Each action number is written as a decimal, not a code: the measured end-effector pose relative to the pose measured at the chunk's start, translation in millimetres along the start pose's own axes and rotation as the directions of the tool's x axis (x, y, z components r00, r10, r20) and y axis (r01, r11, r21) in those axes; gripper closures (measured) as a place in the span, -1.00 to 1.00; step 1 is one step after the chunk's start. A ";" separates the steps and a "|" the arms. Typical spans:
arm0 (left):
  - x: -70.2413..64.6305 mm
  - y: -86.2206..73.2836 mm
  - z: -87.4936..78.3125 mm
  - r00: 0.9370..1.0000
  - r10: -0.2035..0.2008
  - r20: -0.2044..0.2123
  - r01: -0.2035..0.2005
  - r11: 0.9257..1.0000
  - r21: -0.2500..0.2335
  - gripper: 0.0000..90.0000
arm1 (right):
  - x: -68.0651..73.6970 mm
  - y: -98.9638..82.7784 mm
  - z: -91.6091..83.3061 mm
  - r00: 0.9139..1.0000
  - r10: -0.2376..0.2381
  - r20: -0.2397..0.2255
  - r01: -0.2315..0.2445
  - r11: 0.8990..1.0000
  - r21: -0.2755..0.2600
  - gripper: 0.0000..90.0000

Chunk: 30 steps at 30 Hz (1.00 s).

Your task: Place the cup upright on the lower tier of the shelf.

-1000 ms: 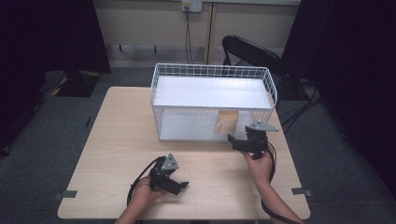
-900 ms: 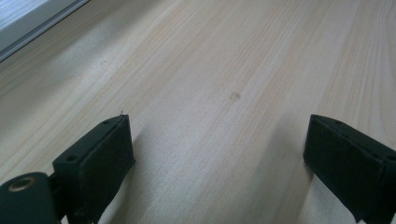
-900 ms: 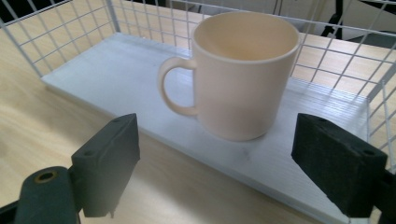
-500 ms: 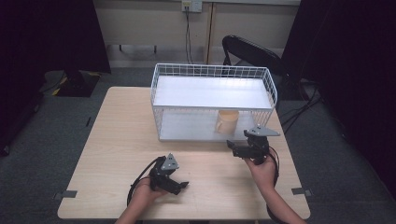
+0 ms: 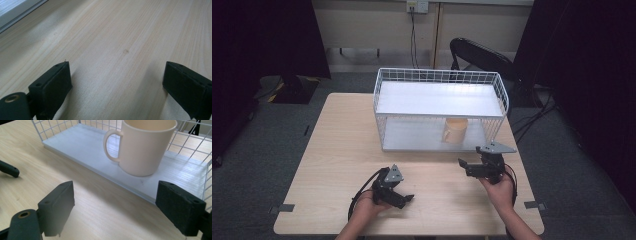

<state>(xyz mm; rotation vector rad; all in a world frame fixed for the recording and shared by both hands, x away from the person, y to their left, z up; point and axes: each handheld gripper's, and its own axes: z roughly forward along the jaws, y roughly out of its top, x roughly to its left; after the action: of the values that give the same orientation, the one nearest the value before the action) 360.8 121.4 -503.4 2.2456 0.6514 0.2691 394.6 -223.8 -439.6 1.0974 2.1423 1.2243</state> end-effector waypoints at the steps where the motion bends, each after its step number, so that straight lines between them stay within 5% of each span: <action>1: 0.2 0.1 -0.3 1.000 0.003 0.000 -0.003 1.000 0.004 -0.82 | -0.7 -2.4 -2.2 1.000 -0.002 -0.002 0.002 1.000 0.003 -0.67; 30: -0.1 0.1 -0.3 1.000 0.002 -0.003 -0.002 1.000 0.004 -0.82 | -13.5 -53.0 -22.4 0.999 0.002 -0.035 0.001 0.997 0.083 -0.66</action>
<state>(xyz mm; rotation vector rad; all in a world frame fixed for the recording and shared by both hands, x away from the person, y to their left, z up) 360.7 121.5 -503.1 2.2499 0.6514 0.2730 364.8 -261.8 -473.8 1.1186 2.2378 1.1717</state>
